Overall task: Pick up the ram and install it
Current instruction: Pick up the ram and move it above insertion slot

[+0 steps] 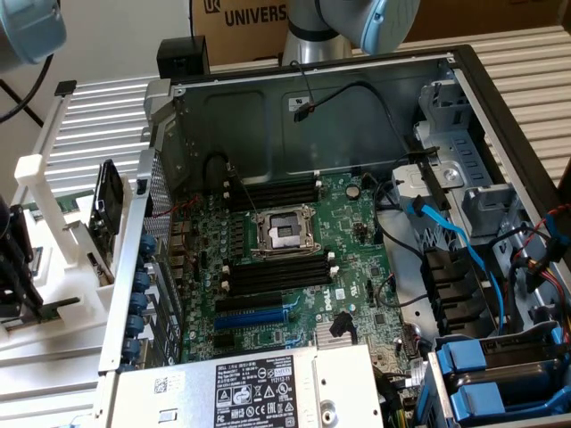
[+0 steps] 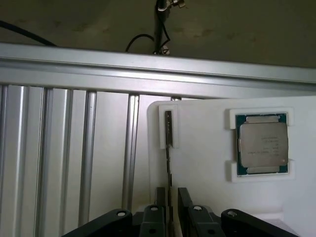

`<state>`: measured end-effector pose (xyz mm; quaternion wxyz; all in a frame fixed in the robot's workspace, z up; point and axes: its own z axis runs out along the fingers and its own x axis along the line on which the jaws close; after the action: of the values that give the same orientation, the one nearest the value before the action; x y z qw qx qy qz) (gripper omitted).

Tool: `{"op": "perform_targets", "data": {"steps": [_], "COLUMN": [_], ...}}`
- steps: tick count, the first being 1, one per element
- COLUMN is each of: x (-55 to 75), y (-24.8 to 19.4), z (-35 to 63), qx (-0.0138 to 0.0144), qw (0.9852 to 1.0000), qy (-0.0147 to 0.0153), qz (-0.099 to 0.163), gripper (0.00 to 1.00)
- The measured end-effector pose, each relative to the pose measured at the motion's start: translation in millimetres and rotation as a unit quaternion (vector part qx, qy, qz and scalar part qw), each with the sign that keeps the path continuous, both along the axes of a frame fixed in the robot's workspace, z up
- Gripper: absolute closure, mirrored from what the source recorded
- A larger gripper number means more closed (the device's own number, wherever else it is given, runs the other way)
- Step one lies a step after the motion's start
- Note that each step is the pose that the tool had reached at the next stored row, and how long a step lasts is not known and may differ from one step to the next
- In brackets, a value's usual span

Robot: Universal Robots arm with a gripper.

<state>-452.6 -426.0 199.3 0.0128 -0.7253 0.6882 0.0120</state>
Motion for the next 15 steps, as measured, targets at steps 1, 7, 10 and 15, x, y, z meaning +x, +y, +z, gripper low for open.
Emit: {"op": "perform_targets", "data": {"steps": [1, 7, 10, 15], "x": [0.0, 0.0, 0.0, 0.0], "y": [0.0, 0.0, 0.0, 0.0], "z": [0.0, 0.0, 0.1, 4.2], "qx": [0.0, 0.0, 0.0, 0.0], "qw": [1.0, 1.0, 1.0, 1.0], "qy": [0.0, 0.0001, 0.0, 0.0], "qz": [0.0, 0.0, 0.0, 0.0], "gripper": [0.75, 0.84, 0.87, 0.87]}}
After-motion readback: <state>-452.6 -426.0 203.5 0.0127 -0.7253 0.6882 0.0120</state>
